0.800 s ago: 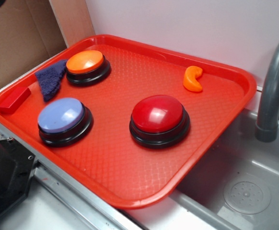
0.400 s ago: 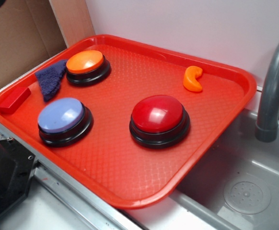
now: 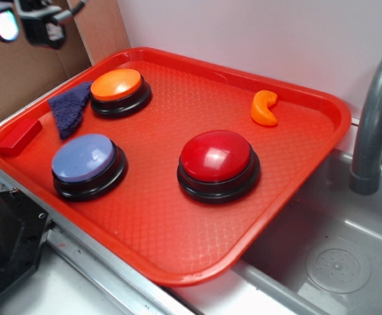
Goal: Push the orange button.
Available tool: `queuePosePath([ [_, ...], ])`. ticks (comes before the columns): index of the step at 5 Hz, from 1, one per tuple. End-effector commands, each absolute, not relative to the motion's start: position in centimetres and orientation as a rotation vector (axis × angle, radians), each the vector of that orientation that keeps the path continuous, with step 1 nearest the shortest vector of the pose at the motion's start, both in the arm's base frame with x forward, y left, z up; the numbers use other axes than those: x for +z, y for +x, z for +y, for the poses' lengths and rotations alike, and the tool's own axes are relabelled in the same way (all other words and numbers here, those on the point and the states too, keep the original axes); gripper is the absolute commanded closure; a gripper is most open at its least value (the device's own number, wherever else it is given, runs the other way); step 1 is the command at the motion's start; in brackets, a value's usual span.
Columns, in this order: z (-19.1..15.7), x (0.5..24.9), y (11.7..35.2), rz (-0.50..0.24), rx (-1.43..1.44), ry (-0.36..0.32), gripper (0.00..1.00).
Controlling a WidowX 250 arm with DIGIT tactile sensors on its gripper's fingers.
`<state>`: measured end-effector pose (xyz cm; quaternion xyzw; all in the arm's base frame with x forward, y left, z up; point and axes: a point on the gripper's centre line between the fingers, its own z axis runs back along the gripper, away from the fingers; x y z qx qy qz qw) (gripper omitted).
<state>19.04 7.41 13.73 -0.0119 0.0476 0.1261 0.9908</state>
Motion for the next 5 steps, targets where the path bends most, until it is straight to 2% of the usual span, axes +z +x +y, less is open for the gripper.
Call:
queuePosePath([
  [1, 11.6, 9.3, 26.4, -0.035, 0.164, 0.110, 0.00],
  [2, 10.8, 8.7, 26.5, -0.094, 0.122, 0.076, 0.00],
  [3, 10.1, 6.1, 26.3, -0.117, 0.081, 0.084, 0.00],
  [5, 10.5, 4.6, 25.7, -0.113, 0.066, 0.126, 0.00],
])
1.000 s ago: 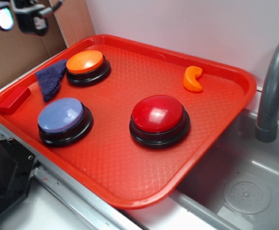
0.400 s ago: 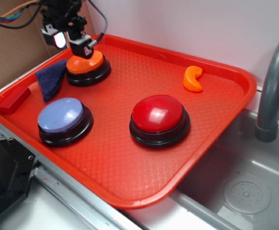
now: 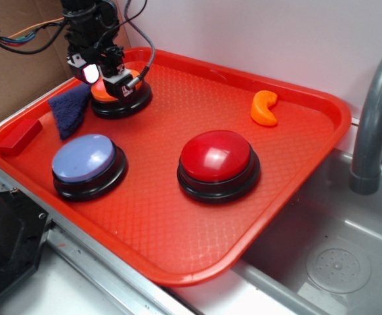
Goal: Push the orange button.
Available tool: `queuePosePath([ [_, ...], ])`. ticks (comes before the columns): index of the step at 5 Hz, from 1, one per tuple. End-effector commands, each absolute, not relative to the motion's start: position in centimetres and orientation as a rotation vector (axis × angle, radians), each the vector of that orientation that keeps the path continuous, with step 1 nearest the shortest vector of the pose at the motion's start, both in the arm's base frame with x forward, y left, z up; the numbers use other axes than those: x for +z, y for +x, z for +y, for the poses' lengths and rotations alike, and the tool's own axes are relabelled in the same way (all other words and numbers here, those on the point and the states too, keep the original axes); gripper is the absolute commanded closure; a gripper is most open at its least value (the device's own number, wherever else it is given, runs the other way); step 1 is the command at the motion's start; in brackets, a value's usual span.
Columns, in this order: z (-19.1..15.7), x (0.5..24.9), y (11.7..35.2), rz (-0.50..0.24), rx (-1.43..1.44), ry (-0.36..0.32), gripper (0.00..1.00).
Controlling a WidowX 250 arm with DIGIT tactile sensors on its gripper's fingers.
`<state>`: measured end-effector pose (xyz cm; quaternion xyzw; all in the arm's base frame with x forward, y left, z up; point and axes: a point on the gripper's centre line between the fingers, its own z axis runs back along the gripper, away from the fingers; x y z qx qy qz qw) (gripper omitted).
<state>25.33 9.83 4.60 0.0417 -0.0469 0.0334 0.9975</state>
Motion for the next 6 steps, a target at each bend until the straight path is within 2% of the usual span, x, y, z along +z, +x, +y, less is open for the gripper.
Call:
queuePosePath([
  [1, 10.1, 6.0, 25.5, -0.119, 0.056, 0.133, 0.00],
  [2, 8.9, 11.0, 25.1, -0.167, 0.079, 0.131, 0.00],
  [3, 8.6, 16.0, 24.8, -0.186, 0.129, 0.156, 0.00],
  [4, 8.9, 16.1, 25.6, -0.165, 0.129, 0.189, 0.00],
  [6, 9.6, 15.8, 26.2, -0.174, 0.125, 0.205, 0.00],
])
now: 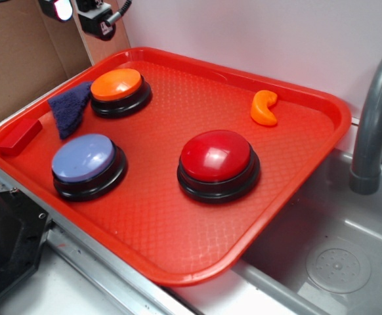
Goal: Push the orange button.
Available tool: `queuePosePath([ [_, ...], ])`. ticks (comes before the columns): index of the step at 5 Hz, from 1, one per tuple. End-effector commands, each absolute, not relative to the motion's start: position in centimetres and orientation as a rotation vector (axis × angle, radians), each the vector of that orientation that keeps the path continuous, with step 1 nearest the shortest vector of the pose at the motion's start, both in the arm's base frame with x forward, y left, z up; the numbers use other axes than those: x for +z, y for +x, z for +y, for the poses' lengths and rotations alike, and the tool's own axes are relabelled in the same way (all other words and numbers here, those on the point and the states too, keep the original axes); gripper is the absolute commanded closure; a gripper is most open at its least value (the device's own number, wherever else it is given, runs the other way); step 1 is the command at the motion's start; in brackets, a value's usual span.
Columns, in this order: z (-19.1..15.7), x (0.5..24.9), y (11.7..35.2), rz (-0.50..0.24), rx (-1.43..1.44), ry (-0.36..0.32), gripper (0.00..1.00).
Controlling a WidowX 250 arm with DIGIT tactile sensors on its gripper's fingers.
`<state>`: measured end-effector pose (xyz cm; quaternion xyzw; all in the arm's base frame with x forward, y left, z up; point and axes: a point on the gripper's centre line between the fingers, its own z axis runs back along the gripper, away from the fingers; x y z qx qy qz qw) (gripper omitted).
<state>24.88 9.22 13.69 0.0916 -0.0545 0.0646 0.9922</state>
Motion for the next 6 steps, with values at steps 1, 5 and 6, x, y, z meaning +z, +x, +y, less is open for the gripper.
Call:
queuePosePath([
  [1, 9.8, 16.4, 25.8, -0.164, 0.127, 0.179, 0.00],
  [5, 9.6, 18.5, 24.6, -0.141, 0.103, 0.053, 0.00],
  [6, 9.2, 19.2, 24.0, -0.160, 0.116, 0.051, 0.00],
])
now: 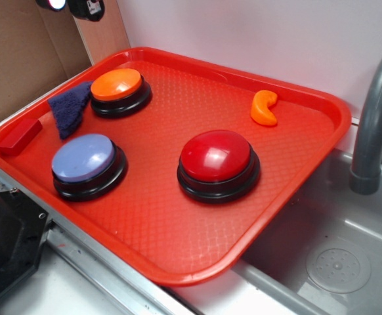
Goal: Push the orange button.
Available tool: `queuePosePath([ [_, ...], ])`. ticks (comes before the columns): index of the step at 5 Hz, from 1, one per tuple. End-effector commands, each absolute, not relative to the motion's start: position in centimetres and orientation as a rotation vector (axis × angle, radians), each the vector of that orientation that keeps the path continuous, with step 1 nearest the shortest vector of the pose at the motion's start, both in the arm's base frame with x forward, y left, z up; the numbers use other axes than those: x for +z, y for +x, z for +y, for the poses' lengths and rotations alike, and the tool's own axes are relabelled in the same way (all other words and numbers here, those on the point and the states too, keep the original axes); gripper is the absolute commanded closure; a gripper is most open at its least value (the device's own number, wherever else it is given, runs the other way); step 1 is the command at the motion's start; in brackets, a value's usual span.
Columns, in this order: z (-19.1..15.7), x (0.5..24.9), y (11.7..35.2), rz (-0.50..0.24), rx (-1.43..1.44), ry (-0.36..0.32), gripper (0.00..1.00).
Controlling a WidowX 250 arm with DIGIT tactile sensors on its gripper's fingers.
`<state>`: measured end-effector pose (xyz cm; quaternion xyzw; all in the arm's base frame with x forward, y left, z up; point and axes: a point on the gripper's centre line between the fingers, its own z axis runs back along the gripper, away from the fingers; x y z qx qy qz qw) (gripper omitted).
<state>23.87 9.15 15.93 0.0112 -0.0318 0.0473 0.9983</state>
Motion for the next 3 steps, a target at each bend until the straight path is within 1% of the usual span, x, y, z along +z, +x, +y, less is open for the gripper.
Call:
queuePosePath([
  [1, 8.9, 19.7, 23.6, -0.177, 0.125, 0.059, 0.00],
  [2, 8.7, 19.8, 23.3, -0.186, 0.128, 0.059, 0.00],
  [3, 7.9, 19.4, 22.5, -0.163, 0.142, 0.085, 0.00],
])
